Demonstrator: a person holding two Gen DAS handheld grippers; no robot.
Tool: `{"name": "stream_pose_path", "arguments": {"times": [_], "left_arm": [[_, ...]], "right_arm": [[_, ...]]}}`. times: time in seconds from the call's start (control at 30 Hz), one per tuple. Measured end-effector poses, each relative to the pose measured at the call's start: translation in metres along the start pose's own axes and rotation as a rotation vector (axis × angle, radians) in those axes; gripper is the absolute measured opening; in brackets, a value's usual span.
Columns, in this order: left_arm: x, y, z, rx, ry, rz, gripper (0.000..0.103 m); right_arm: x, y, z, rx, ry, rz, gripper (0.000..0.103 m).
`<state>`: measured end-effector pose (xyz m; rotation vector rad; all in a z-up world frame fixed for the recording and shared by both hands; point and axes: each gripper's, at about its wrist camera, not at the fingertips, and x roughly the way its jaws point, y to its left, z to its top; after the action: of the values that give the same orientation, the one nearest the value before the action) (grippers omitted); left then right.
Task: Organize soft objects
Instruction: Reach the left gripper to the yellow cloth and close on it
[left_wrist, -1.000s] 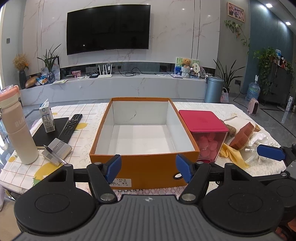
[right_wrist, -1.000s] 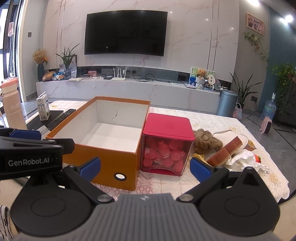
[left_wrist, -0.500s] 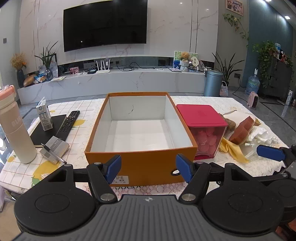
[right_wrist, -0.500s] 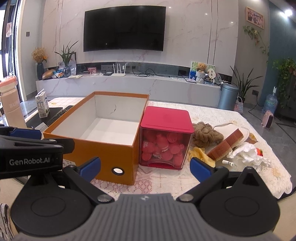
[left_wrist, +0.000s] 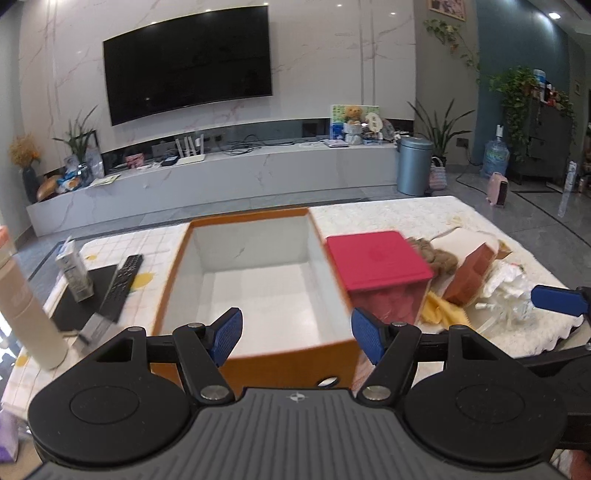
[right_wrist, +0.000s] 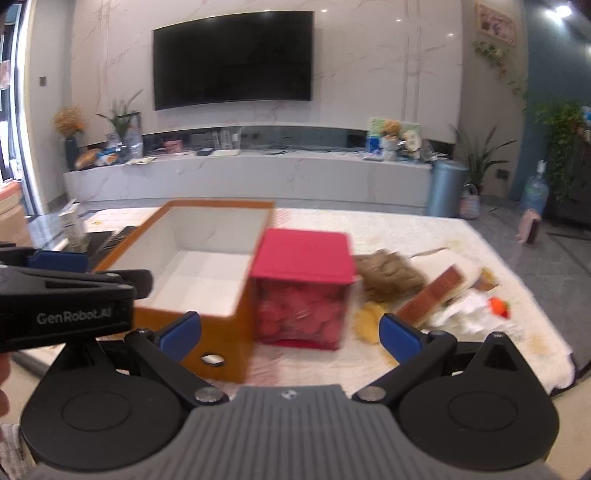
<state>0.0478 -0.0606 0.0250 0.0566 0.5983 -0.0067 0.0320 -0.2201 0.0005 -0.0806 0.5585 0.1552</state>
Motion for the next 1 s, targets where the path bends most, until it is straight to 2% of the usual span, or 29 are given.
{"name": "stream_pose_path", "arguments": {"times": [0.1, 0.17, 0.3, 0.43, 0.57, 0.67, 0.77, 0.83, 0.9, 1.0], "left_arm": [[0.009, -0.014, 0.009, 0.010, -0.003, -0.036, 0.080], [0.016, -0.024, 0.012, 0.021, 0.002, -0.068, 0.080], [0.032, -0.047, 0.016, 0.049, 0.021, -0.153, 0.081], [0.051, -0.078, 0.015, 0.112, 0.039, -0.166, 0.081], [0.067, -0.108, 0.005, 0.149, 0.055, -0.196, 0.081], [0.082, -0.129, -0.007, 0.175, 0.076, -0.227, 0.081], [0.100, -0.143, -0.022, 0.133, 0.073, -0.231, 0.081], [0.112, -0.151, -0.030, 0.073, 0.063, -0.234, 0.081], [0.124, -0.159, -0.037, 0.046, 0.044, -0.235, 0.081], [0.141, -0.179, -0.047, 0.171, 0.040, -0.224, 0.082]], "right_arm": [[0.001, -0.028, 0.004, -0.053, 0.009, -0.049, 0.100], [0.007, -0.055, 0.005, -0.048, 0.049, -0.088, 0.100], [0.023, -0.118, 0.009, 0.084, 0.091, -0.167, 0.100], [0.049, -0.172, 0.025, 0.210, 0.140, -0.199, 0.100], [0.088, -0.193, 0.042, 0.189, 0.179, -0.219, 0.100], [0.104, -0.203, 0.029, 0.211, 0.160, -0.280, 0.101], [0.119, -0.217, 0.002, 0.268, 0.184, -0.257, 0.100], [0.127, -0.227, -0.009, 0.349, 0.225, -0.292, 0.100], [0.131, -0.231, -0.017, 0.378, 0.229, -0.250, 0.100], [0.137, -0.235, -0.024, 0.355, 0.229, -0.184, 0.100]]}}
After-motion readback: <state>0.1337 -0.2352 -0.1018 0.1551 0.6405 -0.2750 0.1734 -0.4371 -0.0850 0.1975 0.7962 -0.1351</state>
